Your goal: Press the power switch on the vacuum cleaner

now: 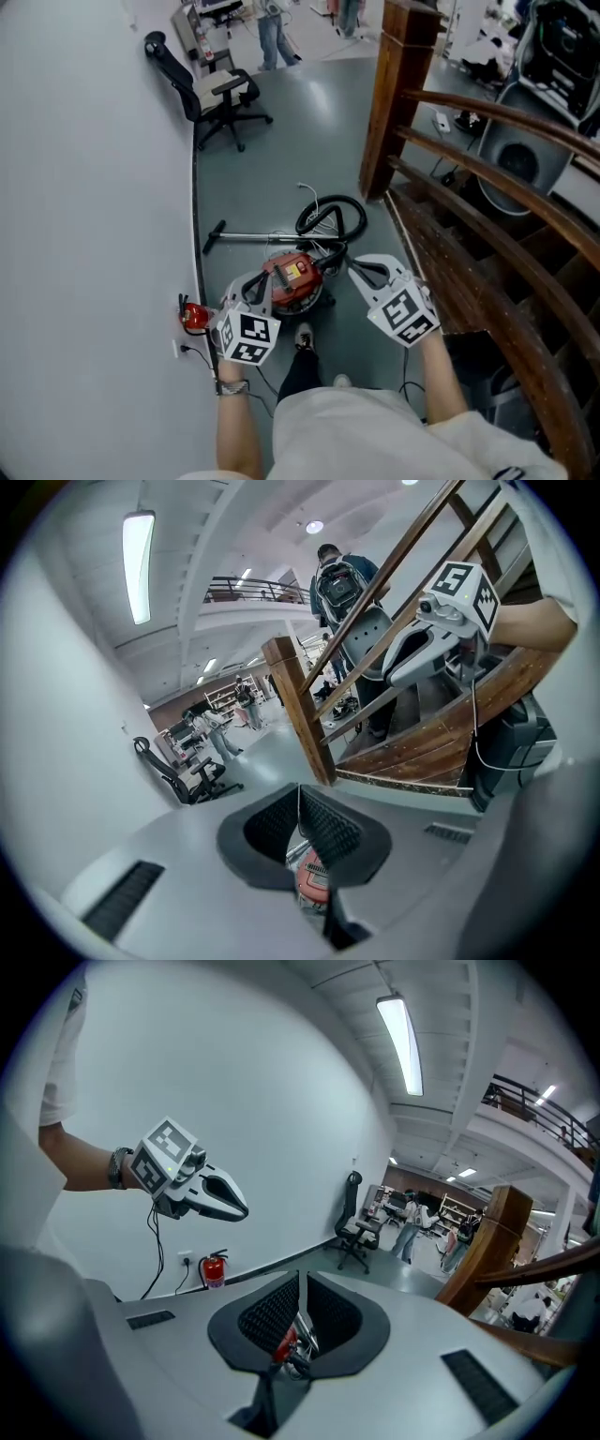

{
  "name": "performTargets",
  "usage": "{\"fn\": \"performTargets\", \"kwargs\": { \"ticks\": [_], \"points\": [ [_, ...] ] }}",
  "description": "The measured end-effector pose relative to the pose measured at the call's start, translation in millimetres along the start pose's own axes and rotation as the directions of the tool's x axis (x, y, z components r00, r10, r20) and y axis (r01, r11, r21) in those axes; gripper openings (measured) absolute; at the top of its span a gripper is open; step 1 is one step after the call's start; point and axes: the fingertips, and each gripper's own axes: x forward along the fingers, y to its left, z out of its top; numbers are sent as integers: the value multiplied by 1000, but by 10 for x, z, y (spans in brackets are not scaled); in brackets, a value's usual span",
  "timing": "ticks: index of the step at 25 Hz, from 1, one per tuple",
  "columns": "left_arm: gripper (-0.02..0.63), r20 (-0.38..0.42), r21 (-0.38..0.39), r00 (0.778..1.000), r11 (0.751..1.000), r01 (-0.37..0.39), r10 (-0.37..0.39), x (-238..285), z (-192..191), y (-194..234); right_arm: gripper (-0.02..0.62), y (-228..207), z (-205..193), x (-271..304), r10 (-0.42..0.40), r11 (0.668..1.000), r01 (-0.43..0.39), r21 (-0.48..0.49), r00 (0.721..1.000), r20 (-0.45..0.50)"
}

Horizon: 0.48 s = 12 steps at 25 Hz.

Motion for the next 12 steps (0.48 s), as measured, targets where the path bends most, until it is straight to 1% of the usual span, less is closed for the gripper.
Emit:
{"fn": "performTargets", "kwargs": {
  "ticks": [6,12],
  "points": [
    [-3,3,-10,1000,1000,-30,30,-340,86,-130,32,141,157,-329,-8,999,10,-38,999,41],
    [-3,17,5,998,998,-64,64,-646,228,-271,32,242,223,-639,-16,997,21,-68,998,65]
  ]
}}
